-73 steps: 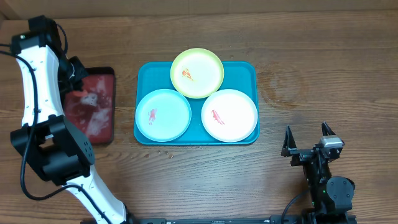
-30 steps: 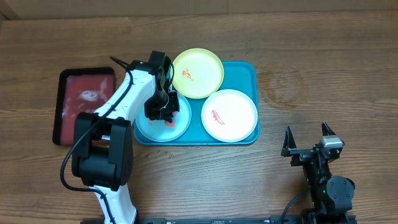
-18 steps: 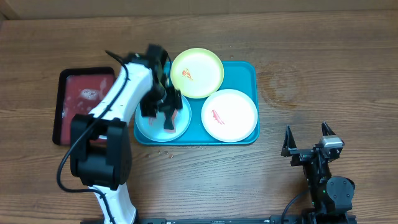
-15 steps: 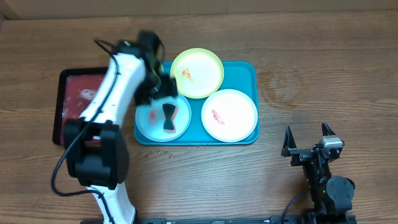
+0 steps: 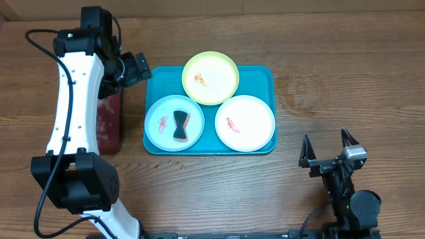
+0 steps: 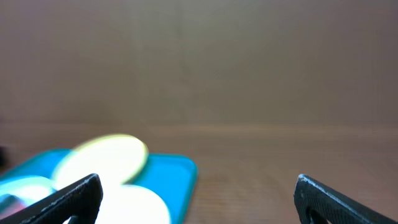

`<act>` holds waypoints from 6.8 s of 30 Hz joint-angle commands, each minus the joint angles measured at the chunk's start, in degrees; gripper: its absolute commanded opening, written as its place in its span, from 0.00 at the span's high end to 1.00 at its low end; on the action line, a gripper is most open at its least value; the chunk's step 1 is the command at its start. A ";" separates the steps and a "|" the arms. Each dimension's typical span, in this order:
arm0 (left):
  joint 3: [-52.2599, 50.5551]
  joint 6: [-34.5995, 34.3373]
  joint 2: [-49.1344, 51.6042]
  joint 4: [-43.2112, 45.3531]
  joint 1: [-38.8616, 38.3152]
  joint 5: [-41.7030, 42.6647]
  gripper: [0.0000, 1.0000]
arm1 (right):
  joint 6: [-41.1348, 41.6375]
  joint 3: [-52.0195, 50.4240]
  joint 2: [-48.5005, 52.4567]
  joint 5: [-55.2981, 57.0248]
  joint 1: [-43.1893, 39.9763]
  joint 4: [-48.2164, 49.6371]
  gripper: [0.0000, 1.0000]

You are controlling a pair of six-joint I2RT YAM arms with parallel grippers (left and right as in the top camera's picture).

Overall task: Clean dirty plates on tray and stack at the side
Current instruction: 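Move the right gripper to the light blue plate's rim, then grasp the sponge again with the left gripper on the plate, then hold the plate rim with right gripper and scrub with left sponge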

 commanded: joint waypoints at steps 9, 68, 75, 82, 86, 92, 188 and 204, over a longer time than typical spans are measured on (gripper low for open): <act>0.11 0.85 0.33 0.55 -0.98 0.31 0.00 | 1.68 7.45 1.75 -15.02 0.04 29.20 0.00; -4.87 0.92 0.42 0.00 -3.52 0.68 0.02 | 27.21 91.89 120.61 0.83 35.45 -43.25 0.53; -11.08 1.42 0.46 3.48 -3.54 0.70 0.01 | 27.21 91.89 123.25 -1.75 35.47 -43.63 0.53; -17.59 5.14 0.48 8.94 -3.56 7.26 0.08 | 28.35 91.67 123.84 -1.77 35.47 -43.78 0.64; -21.94 5.31 0.48 12.48 -3.61 9.86 0.21 | 28.85 90.75 123.86 -1.77 35.47 -43.43 0.76; -29.38 8.11 0.48 17.92 -5.57 12.94 0.18 | 28.87 90.75 123.86 -2.89 35.47 -43.63 0.86; -31.80 9.88 6.25 26.64 -12.00 -0.20 0.96 | 20.61 88.94 124.76 -4.37 35.47 -41.24 0.96; -31.80 -4.31 6.25 31.61 -18.45 11.69 0.96 | 19.52 88.94 124.76 -4.61 35.47 -40.81 0.96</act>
